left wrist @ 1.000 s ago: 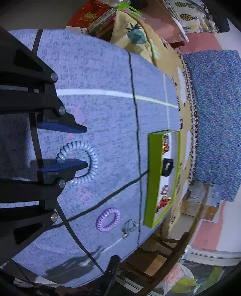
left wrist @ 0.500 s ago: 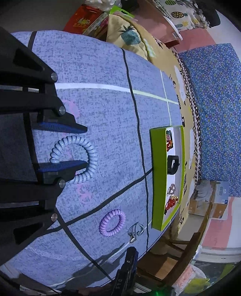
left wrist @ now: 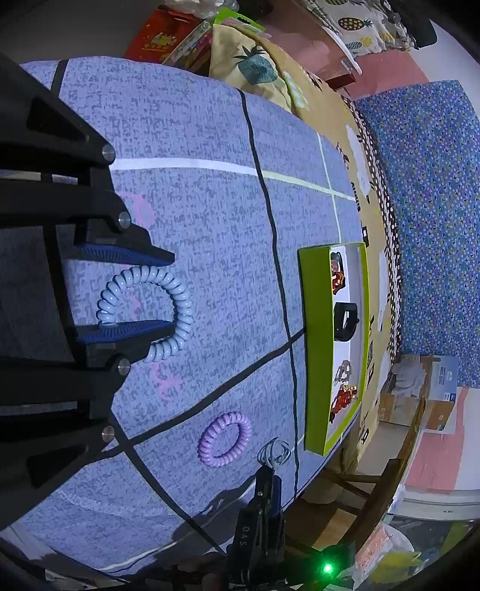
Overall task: Organize jewelry
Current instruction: 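Grasp the light blue coil bracelet with the left tool while the right tool grasps the gold ring, then carry the gold ring with the right tool while the left tool carries the blue coil to the box, then open the right tool in the box while the left tool releases the blue coil bracelet, then move both tools back toward the purple coil bracelet and grey hair tie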
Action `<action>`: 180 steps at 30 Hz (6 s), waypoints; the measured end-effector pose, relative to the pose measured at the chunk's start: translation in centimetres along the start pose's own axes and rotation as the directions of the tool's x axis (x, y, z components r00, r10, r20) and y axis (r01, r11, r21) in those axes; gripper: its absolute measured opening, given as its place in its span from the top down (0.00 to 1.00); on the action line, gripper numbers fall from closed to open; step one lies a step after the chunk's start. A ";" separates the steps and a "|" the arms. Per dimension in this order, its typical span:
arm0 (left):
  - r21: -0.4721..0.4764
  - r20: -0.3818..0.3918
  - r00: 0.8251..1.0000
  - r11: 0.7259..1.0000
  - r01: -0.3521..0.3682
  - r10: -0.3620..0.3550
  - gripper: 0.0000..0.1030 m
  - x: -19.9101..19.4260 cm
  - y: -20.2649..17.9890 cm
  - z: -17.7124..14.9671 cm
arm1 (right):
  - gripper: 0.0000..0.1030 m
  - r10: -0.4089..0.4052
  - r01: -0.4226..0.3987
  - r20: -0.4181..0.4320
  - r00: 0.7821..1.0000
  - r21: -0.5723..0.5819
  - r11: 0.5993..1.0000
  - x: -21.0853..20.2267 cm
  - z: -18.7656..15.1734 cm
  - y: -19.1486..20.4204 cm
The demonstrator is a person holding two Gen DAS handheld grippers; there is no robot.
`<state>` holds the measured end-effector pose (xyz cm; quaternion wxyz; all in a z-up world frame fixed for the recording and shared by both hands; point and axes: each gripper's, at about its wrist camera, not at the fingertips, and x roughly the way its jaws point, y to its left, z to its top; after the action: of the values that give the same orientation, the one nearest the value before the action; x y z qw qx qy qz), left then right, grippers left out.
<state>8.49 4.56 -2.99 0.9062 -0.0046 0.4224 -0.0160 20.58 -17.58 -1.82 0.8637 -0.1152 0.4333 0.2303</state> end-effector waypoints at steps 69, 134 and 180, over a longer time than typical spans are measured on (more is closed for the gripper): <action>0.080 0.185 0.980 0.995 0.064 -0.078 0.91 2.2 -2.1 13.5 | 0.78 0.071 -0.082 0.212 0.975 0.045 0.996 -2.7 6.8 1.6; 0.030 0.076 0.996 0.998 0.052 -0.054 0.80 6.8 -0.6 14.4 | 0.76 0.015 -0.017 0.093 0.996 0.014 1.000 2.7 10.1 0.6; 0.050 0.183 0.973 0.990 0.134 -0.141 0.78 -5.4 -5.1 2.5 | 0.76 0.056 -0.088 0.229 0.972 0.133 0.987 -10.5 -3.4 4.0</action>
<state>6.79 -0.42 2.82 0.9384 -0.0182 0.3343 -0.0861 10.80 -18.57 4.55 0.9042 -0.0110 0.3521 0.2416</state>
